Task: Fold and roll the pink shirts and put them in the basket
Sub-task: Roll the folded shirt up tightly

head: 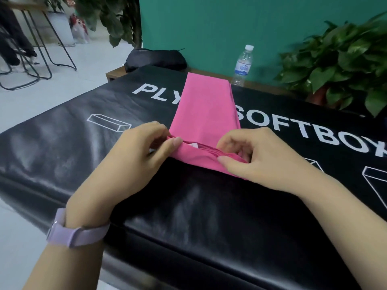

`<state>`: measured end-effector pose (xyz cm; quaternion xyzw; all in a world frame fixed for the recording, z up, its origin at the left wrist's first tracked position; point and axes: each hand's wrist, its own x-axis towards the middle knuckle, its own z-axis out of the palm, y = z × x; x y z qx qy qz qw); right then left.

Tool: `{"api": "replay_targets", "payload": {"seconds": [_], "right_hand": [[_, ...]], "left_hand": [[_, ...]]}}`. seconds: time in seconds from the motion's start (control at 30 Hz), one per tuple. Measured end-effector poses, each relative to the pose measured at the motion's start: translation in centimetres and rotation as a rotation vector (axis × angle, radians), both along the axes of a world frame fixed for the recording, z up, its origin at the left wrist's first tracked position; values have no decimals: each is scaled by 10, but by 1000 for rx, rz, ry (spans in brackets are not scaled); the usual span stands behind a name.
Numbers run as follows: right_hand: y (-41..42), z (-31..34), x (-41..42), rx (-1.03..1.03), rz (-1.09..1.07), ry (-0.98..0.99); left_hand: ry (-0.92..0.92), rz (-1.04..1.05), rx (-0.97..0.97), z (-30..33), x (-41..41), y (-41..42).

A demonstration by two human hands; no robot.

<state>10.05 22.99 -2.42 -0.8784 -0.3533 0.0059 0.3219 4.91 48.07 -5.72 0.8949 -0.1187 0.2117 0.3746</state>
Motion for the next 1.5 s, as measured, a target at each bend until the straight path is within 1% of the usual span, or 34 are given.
{"api": "replay_targets", "payload": {"seconds": [0.07, 0.13, 0.2, 0.3, 0.4, 0.5, 0.57, 0.67, 0.8, 0.9, 1.0, 1.17, 1.3, 1.4, 1.5], "right_hand": [[1, 0, -4, -25, 57, 14], [1, 0, -6, -31, 87, 18], [2, 0, -5, -10, 55, -16], [-1, -2, 3, 15, -13, -15], [-2, -5, 6, -16, -12, 5], [-2, -6, 8, -53, -19, -16], [-4, -4, 10, -53, -19, -49], [-7, -1, 10, -48, 0, -66], [-11, 2, 10, -91, 62, 5], [-16, 4, 11, -87, 55, 70], [-19, 4, 10, -103, 51, 74], [-17, -3, 18, -112, 33, 42], [-15, -5, 19, -133, 7, 58], [-17, -8, 23, -48, -5, 112], [-17, -10, 23, -37, -4, 85]], "left_hand": [[-18, 67, 51, -1, 0, 1], [-5, 117, 28, -3, -1, 2], [13, 146, -22, -4, -2, 2], [29, 156, -76, -6, -1, 2], [25, 171, -46, -10, 1, 1], [-1, 193, -23, -8, 1, 0], [-24, 205, 62, -5, 1, 0], [-21, 142, 152, 0, 0, -2], [-17, 151, 177, 3, -7, 1], [-4, 65, 260, 5, -12, 9], [20, -26, 311, 2, -9, 10], [4, -27, 333, -5, 2, 6], [74, 15, 499, 0, 5, 0], [222, 93, 641, 4, 21, -3], [310, 92, 748, 13, 38, -5]]}}
